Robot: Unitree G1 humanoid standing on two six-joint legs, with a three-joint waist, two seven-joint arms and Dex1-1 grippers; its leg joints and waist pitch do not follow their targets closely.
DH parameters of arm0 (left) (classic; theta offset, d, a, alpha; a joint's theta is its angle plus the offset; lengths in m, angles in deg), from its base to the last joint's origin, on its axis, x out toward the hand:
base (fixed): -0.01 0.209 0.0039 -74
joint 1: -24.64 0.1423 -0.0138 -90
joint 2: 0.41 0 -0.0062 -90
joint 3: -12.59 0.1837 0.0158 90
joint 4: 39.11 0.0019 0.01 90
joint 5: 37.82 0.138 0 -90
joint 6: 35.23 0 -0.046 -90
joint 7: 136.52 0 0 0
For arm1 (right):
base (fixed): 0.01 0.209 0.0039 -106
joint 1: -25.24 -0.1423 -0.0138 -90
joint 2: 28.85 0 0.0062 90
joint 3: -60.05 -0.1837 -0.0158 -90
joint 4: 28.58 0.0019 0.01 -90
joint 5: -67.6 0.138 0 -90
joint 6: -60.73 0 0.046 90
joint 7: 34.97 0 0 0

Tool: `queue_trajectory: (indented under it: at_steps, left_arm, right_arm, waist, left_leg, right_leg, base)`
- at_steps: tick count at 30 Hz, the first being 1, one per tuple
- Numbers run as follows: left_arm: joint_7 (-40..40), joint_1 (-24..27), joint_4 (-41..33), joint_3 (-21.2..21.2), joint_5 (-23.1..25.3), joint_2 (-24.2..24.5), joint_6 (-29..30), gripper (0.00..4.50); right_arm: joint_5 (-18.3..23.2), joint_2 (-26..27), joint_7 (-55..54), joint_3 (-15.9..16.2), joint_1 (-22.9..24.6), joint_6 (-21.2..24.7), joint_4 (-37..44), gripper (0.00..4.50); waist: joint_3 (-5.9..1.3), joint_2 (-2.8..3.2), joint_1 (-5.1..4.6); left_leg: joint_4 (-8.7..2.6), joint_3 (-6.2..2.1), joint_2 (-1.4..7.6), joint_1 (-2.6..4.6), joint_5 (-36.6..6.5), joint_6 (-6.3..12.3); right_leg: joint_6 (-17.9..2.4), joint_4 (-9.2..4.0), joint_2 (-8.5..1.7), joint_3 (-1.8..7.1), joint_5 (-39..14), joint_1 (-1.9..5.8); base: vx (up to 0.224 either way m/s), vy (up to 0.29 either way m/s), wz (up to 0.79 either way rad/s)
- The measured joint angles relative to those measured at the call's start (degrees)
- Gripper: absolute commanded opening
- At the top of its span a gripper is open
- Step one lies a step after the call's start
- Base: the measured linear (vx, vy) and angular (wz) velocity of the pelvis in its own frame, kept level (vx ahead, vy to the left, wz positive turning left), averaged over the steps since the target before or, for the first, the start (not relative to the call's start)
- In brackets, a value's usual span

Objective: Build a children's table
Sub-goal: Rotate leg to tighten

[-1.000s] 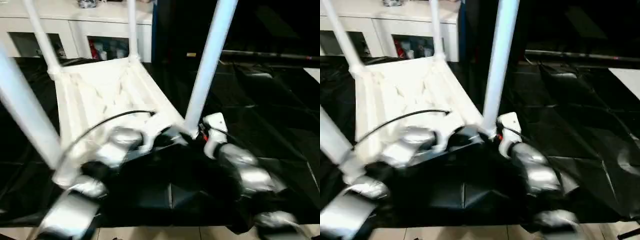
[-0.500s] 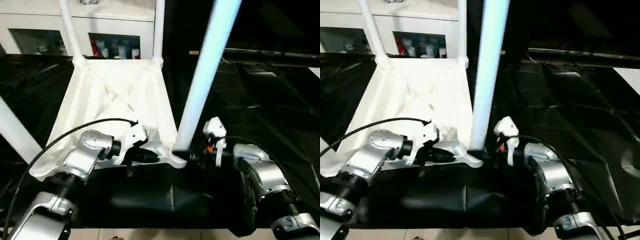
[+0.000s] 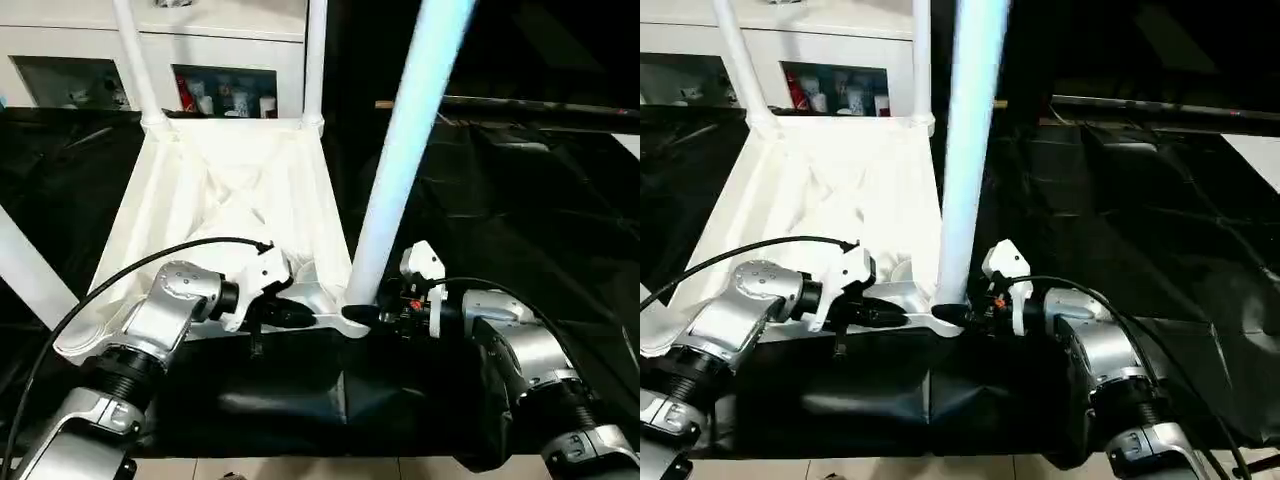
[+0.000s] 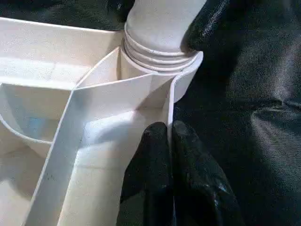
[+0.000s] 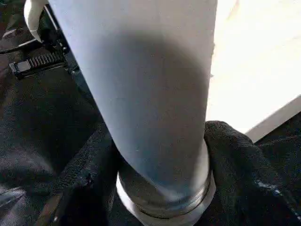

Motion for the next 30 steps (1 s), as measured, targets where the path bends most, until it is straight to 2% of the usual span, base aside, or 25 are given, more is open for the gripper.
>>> queue_trajectory:
  at_steps: [4,9,12,17,22,25,26,30]
  left_arm:
    - [0.3,0.3,-0.4,-0.1,0.0,0.0,0.3,0.00]
    - [5.2,-1.2,2.3,-0.2,1.2,-2.8,0.2,0.00]
    - [9.9,-3.4,6.1,-0.2,2.7,-5.4,-0.4,0.00]
    - [22.2,-8.7,14.4,-0.4,5.4,-12.4,-0.3,0.00]
    - [29.6,-11.9,20.0,-0.5,7.3,-16.9,-0.9,0.00]
    - [30.0,-12.5,21.2,-0.4,7.5,-17.3,-1.4,0.00]
    - [29.9,-12.5,21.3,-0.4,7.5,-17.3,-1.4,0.00]
    - [28.1,-12.5,21.1,-0.6,7.3,-16.6,-1.5,0.00]
  right_arm:
    - [0.0,0.9,-0.3,-0.4,0.0,0.0,-0.9,2.43]
    - [0.1,3.7,-6.8,-3.1,0.7,-0.3,-2.5,2.41]
    - [-0.5,6.2,-14.3,-5.1,0.5,-0.5,-4.0,2.41]
    - [-2.9,12.4,-33.0,-9.2,-1.8,0.0,-6.8,2.41]
    - [-6.6,15.4,-44.6,-10.0,-3.7,-0.3,-7.9,2.41]
    - [-7.5,15.6,-45.3,-10.0,-3.7,-0.6,-7.9,2.41]
    - [-7.3,15.5,-45.1,-10.0,-3.7,-0.6,-7.9,2.64]
    - [-4.9,13.7,-39.0,-10.5,-2.5,-0.3,-6.3,2.89]
  waist:
    - [-0.02,-0.03,-0.08]
    - [-0.06,-0.04,-0.31]
    - [-0.08,-0.08,-0.38]
    - [-0.12,-0.14,-0.59]
    - [-0.36,-0.41,-0.61]
    - [-0.59,-0.65,-0.61]
    - [-0.60,-0.63,-0.60]
    - [-0.60,-0.63,-0.43]
  left_leg:
    - [0.01,0.01,0.00,0.05,0.0,0.00]
    - [0.11,0.02,-0.02,0.32,0.0,-0.04]
    - [0.10,0.00,-0.02,0.54,0.0,-0.06]
    - [0.18,-0.06,-0.05,0.51,0.1,-0.08]
    - [0.23,-0.08,-0.14,0.49,0.1,-0.08]
    - [0.22,-0.13,-0.14,0.51,0.0,-0.08]
    - [0.20,-0.13,-0.14,0.50,0.0,-0.08]
    - [0.09,-0.16,-0.12,0.50,0.0,-0.08]
  right_leg:
    - [0.0,0.02,0.00,0.01,0.0,0.02]
    - [-0.1,0.15,0.00,0.11,0.1,0.16]
    - [0.2,0.24,0.00,0.10,-0.1,0.27]
    - [0.1,0.24,0.00,0.10,-0.1,0.27]
    - [0.2,0.20,-0.05,0.20,-0.1,0.33]
    - [0.2,0.20,-0.05,0.15,-0.1,0.37]
    - [0.2,0.19,-0.05,0.15,0.0,0.36]
    - [0.2,0.20,-0.04,0.07,0.0,0.33]
  base:
    - [0.000,0.000,0.00]
    - [0.000,0.000,0.00]
    - [0.000,0.000,0.00]
    - [0.000,0.000,0.00]
    - [0.000,0.000,0.00]
    - [0.000,0.000,0.00]
    - [0.000,0.000,0.00]
    - [0.000,0.000,0.00]
